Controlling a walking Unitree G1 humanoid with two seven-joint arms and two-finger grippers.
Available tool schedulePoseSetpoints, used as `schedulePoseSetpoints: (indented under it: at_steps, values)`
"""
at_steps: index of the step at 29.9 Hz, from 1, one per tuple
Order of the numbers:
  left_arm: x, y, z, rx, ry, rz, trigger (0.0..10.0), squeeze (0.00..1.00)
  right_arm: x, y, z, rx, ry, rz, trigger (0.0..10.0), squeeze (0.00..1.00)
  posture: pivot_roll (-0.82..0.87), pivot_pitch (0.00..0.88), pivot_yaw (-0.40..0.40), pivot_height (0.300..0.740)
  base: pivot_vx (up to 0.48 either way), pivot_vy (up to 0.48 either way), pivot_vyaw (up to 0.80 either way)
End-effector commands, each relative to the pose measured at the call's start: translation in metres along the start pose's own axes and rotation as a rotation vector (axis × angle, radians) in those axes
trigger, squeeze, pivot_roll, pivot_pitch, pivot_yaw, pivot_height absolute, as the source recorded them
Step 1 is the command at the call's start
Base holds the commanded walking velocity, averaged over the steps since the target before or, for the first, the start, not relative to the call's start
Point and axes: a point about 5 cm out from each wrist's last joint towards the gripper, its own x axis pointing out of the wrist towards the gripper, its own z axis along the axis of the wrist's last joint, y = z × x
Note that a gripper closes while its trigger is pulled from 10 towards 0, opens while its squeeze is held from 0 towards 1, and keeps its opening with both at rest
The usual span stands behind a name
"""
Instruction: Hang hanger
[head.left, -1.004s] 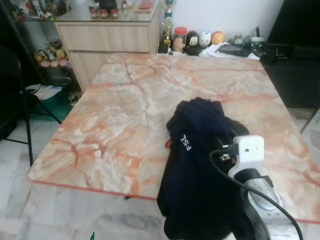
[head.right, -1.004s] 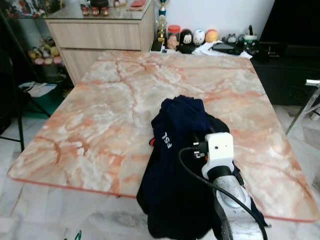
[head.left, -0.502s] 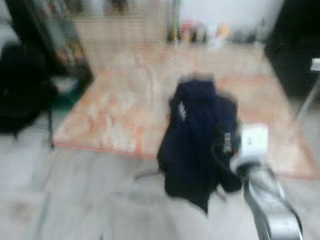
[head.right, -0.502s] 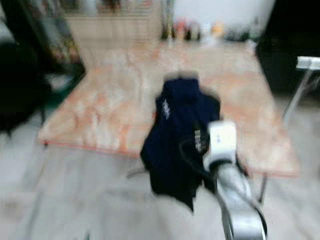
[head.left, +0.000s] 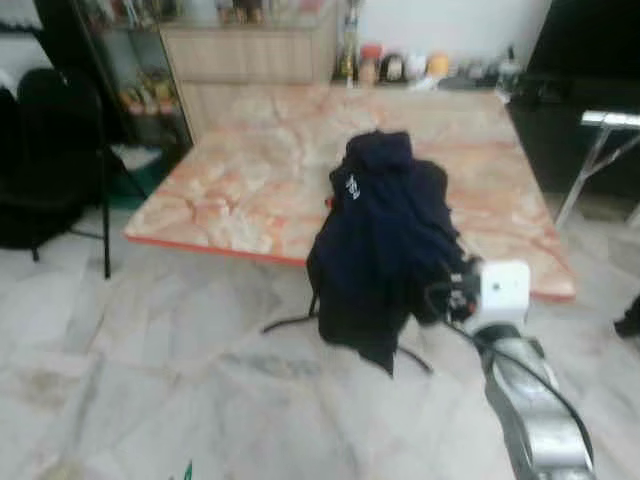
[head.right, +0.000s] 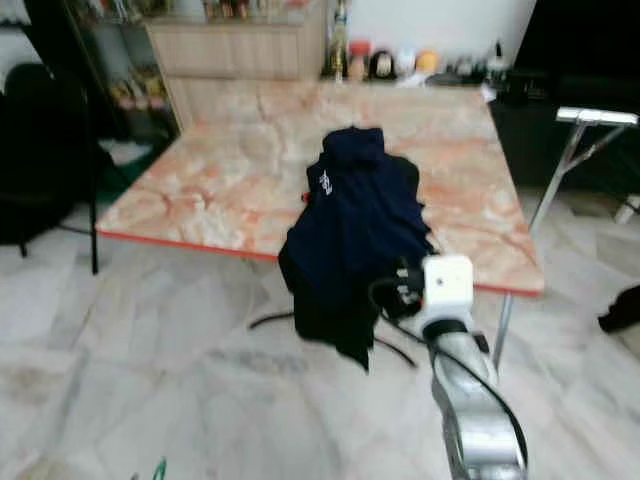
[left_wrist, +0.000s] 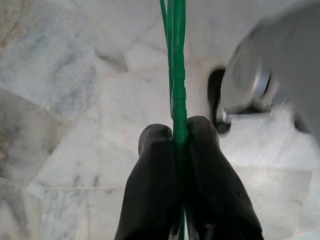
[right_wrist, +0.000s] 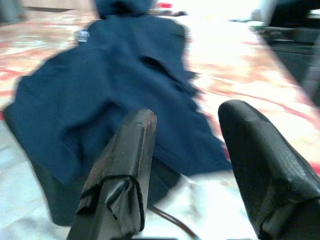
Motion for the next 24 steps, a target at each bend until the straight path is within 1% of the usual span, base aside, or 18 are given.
schedulePoseSetpoints:
  at_steps: [1, 4, 8, 9, 11, 12, 13, 16, 17, 18, 19, 21, 22, 24]
  values:
    - [0.0, 0.005, 0.002, -0.004, -0.014, 0.014, 10.0, 0.0, 0.002, 0.008, -0.001, 0.006, -0.007, 0.019, 10.0, 0.0, -0.1, 0.0, 0.018, 0.74, -0.386, 0.0, 0.0]
    - [0.0, 0.005, 0.003, -0.005, -0.015, 0.013, 10.0, 0.0, 0.003, 0.007, -0.008, 0.006, 0.007, 0.007, 10.0, 0.0, -0.09, 0.0, 0.019, 0.74, -0.387, 0.0, 0.0]
    - [0.002, -0.001, 0.007, -0.004, -0.021, 0.008, 10.0, 0.0, 0.004, 0.008, -0.026, -0.006, 0.054, 0.0, 10.0, 0.0, -0.09, 0.0, 0.019, 0.74, -0.386, 0.0, 0.0]
    - [0.002, -0.001, 0.007, -0.004, -0.021, 0.008, 10.0, 0.0, 0.004, 0.008, -0.026, -0.006, 0.054, 0.0, 10.0, 0.0, -0.09, 0.0, 0.019, 0.74, -0.386, 0.0, 0.0]
    - [0.005, -0.007, 0.013, -0.002, -0.029, 0.006, 10.0, 0.0, 0.004, 0.01, -0.039, -0.001, 0.104, 0.005, 10.0, 0.0, -0.09, 0.0, 0.019, 0.74, -0.382, 0.0, 0.0]
    - [0.005, -0.008, 0.014, -0.001, -0.031, 0.006, 10.0, 0.0, 0.004, 0.011, -0.042, 0.005, 0.117, 0.009, 10.0, 0.0, -0.09, 0.0, 0.019, 0.74, -0.379, 0.0, 0.0]
    - [0.006, -0.009, 0.017, 0.005, -0.035, 0.012, 10.0, 0.0, 0.003, 0.013, -0.052, 0.029, 0.157, 0.013, 10.0, 0.0, -0.09, 0.0, 0.02, 0.74, 0.0, 0.0, 0.0]
    - [0.008, -0.011, 0.02, 0.01, -0.038, 0.022, 10.0, 0.0, 0.003, 0.015, -0.064, 0.051, 0.205, 0.009, 10.0, 0.0, -0.09, 0.0, 0.017, 0.74, 0.0, 0.0, 0.0]
    - [0.009, -0.012, 0.022, 0.008, -0.042, 0.026, 10.0, 0.0, 0.002, 0.017, -0.08, 0.052, 0.261, 0.006, 10.0, 0.0, -0.09, 0.0, 0.016, 0.74, 0.0, 0.0, 0.0]
    - [0.009, -0.012, 0.022, 0.008, -0.042, 0.026, 10.0, 0.0, 0.002, 0.017, -0.08, 0.052, 0.261, 0.006, 10.0, 0.0, -0.09, 0.0, 0.016, 0.74, 0.0, 0.0, 0.0]
    - [0.009, -0.013, 0.024, 0.008, -0.046, 0.027, 10.0, 0.0, 0.0, 0.019, -0.093, 0.044, 0.315, 0.005, 10.0, 0.0, -0.09, 0.0, 0.016, 0.74, 0.0, 0.0, 0.0]
    - [0.009, -0.013, 0.024, 0.006, -0.047, 0.028, 10.0, 0.0, 0.0, 0.02, -0.103, 0.052, 0.365, 0.002, 10.0, 0.0, -0.09, 0.0, 0.021, 0.74, 0.0, 0.0, 0.0]
    - [0.009, -0.013, 0.025, 0.005, -0.049, 0.029, 10.0, 0.0, -0.002, 0.021, -0.112, 0.061, 0.412, 0.0, 10.0, 0.0, -0.09, 0.0, 0.021, 0.74, 0.0, 0.0, 0.0]
    - [0.009, -0.013, 0.025, 0.005, -0.05, 0.03, 10.0, 0.0, -0.002, 0.021, -0.114, 0.062, 0.42, 0.0, 10.0, 0.0, -0.09, 0.0, 0.021, 0.74, 0.0, 0.0, 0.0]
